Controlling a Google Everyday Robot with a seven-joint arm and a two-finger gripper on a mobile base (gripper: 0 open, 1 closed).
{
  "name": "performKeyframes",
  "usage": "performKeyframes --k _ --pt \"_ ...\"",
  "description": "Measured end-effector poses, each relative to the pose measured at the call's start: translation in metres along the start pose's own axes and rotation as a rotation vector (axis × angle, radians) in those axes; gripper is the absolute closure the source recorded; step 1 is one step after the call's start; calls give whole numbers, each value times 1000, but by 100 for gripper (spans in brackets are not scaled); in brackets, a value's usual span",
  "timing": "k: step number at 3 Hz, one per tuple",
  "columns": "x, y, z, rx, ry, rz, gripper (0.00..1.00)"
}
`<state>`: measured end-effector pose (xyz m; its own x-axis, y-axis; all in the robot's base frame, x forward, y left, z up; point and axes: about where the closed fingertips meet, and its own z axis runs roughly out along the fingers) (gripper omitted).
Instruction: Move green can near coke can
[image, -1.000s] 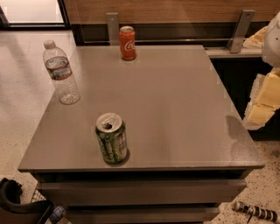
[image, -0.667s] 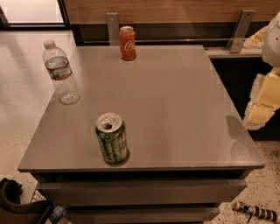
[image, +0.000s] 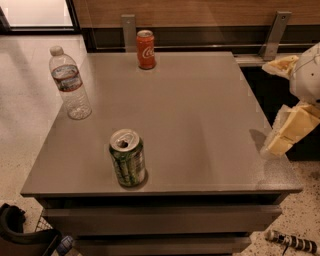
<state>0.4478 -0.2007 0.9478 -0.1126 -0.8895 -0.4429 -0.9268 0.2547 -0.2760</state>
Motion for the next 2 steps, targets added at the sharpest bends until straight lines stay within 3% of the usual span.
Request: performKeyframes --k 1,2 --pt "-16 2 40 -24 -231 -32 0" --pt "-43 15 55 -61 -456 -28 0"
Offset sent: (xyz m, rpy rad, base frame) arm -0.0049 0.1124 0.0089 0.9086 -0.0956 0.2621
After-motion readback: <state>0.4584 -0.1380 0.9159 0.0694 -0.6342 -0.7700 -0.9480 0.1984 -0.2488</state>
